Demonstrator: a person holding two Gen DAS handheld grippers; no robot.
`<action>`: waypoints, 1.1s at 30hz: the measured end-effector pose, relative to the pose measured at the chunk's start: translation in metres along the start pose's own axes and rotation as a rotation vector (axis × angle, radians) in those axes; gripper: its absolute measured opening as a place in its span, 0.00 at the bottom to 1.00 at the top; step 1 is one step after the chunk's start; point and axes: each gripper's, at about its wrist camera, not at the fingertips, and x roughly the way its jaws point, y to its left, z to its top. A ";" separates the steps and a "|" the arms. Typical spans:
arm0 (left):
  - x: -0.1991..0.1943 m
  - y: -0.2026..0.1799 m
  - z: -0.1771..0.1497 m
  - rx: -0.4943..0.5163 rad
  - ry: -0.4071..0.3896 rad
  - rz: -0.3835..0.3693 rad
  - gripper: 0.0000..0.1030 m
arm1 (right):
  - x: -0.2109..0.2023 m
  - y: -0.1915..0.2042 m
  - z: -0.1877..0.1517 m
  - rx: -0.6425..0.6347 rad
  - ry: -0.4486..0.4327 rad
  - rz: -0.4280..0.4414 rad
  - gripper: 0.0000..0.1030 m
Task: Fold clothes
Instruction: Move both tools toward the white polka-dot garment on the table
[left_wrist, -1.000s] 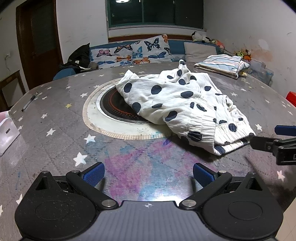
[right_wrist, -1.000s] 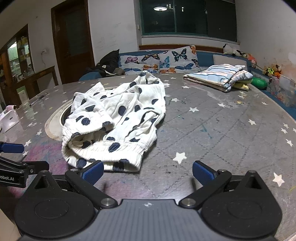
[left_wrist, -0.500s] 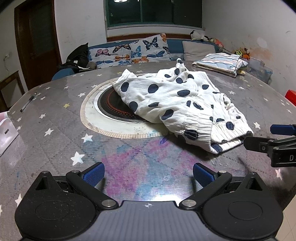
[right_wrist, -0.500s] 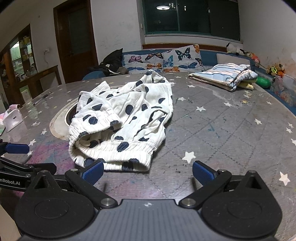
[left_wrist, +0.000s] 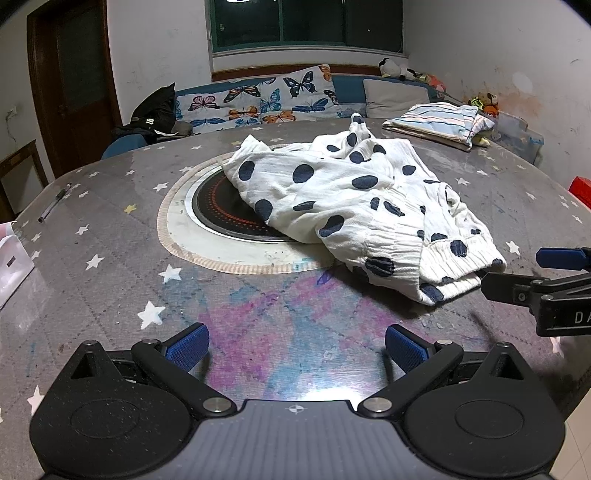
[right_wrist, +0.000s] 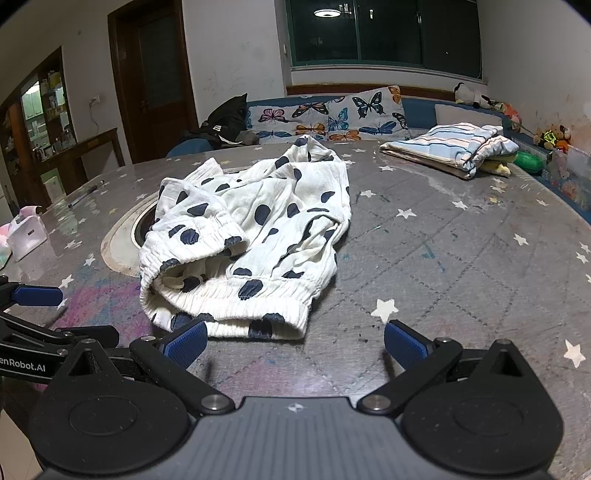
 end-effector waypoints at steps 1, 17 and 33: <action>0.000 0.000 0.000 0.000 0.000 -0.001 1.00 | 0.000 0.000 0.000 0.000 0.000 0.001 1.00; 0.003 -0.002 0.002 0.011 0.005 -0.006 1.00 | 0.002 0.002 0.001 -0.003 0.001 0.004 1.00; 0.007 -0.004 0.007 0.016 0.008 -0.013 1.00 | 0.005 0.003 0.004 -0.003 0.004 0.003 1.00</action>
